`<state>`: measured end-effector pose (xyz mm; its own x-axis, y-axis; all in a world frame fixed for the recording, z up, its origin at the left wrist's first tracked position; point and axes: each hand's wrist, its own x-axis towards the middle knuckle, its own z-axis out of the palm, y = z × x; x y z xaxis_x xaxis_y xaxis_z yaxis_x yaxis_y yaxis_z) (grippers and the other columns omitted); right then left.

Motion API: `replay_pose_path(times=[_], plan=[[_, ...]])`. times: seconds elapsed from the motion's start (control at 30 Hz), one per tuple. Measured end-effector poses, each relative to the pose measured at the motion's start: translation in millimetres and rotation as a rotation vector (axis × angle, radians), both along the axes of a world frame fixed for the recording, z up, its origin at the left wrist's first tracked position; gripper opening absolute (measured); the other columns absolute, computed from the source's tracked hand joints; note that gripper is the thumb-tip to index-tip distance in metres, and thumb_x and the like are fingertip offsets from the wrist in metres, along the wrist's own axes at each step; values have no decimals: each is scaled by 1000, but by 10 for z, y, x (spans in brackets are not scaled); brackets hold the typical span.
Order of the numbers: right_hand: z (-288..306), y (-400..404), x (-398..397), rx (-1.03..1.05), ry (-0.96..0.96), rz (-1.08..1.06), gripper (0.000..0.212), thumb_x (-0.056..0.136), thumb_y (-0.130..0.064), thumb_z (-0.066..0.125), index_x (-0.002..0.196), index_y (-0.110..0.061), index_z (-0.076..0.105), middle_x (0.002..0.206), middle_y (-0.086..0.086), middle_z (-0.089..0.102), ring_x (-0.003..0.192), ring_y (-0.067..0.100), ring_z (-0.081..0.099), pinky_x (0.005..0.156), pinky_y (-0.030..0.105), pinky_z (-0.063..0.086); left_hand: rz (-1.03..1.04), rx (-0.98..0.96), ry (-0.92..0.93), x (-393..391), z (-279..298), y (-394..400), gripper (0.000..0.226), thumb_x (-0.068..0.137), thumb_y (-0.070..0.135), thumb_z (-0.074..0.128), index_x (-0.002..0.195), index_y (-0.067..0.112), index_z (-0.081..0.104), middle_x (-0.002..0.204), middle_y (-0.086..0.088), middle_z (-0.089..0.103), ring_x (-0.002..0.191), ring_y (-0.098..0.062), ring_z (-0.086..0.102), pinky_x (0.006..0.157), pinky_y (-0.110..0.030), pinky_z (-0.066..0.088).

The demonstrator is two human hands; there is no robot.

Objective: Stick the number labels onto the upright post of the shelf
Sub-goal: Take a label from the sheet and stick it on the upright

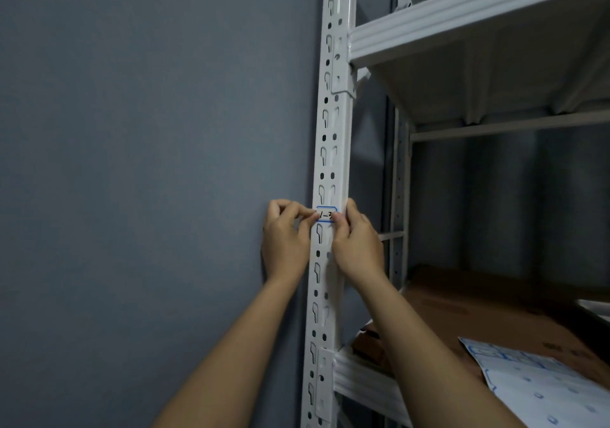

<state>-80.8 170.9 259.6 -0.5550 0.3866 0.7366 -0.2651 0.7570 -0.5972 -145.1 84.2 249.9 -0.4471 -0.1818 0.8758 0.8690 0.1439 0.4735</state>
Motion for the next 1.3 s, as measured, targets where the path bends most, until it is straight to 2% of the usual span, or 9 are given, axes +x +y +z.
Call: replay_pose_path(times=[0.13,0.27,0.57,0.7,0.8,0.97,1.03,1.2,1.3], plan=[[12,11,25,18,-4,-7,39,103,-35,35,139,-21,43,124,7,54,111,29,55,77,31,39,-1,13,75,-57,-6,0,5,82,21,71,77,19,70,97,18,42,95,-11,53,70,-26,45],[0,2,12,7,18,-9,35,103,-34,36,134,-20,46,123,9,55,108,30,56,79,34,42,-12,-28,60,-59,-10,0,4,85,22,68,81,22,68,102,14,42,92,-14,58,67,-27,47],[-29,13,-94,33,33,-74,42,103,-35,32,144,-23,37,131,8,52,113,31,54,83,36,42,-36,-129,56,-135,26,-15,7,90,20,60,87,26,63,101,6,43,78,-14,56,71,-38,51],[-45,4,-107,37,28,-92,43,103,-36,30,144,-23,36,131,7,52,110,31,56,84,38,44,-28,-171,24,-124,8,2,9,93,22,54,88,27,59,94,11,43,77,-12,55,72,-35,49],[-45,-2,-69,13,32,-48,40,103,-37,31,141,-25,38,127,6,53,106,29,58,84,40,47,-40,-83,-16,-56,-10,19,16,91,23,58,78,30,54,89,12,46,74,-5,53,69,-30,46],[-29,28,-29,-68,29,64,41,102,-39,37,141,-29,43,128,5,53,115,27,56,94,43,47,7,16,10,-16,-55,26,9,85,26,67,78,22,65,90,19,45,80,-3,53,61,-19,42],[-30,29,-13,-83,23,81,43,102,-39,38,144,-29,40,130,4,52,116,25,55,95,43,47,17,-5,42,-23,-39,1,5,84,26,69,81,23,68,91,21,43,80,-1,51,60,-12,39],[-40,28,-54,-82,35,56,45,102,-40,37,146,-29,36,133,5,50,115,27,56,95,46,47,-9,-50,40,-34,-31,10,4,87,24,65,84,25,67,93,17,40,74,8,51,57,-13,40],[-45,27,-104,-64,38,27,41,102,-40,35,140,-28,43,127,6,53,108,29,59,90,47,49,-41,-66,28,-31,-28,26,12,90,22,61,82,31,60,92,16,42,69,4,51,55,-8,36]])
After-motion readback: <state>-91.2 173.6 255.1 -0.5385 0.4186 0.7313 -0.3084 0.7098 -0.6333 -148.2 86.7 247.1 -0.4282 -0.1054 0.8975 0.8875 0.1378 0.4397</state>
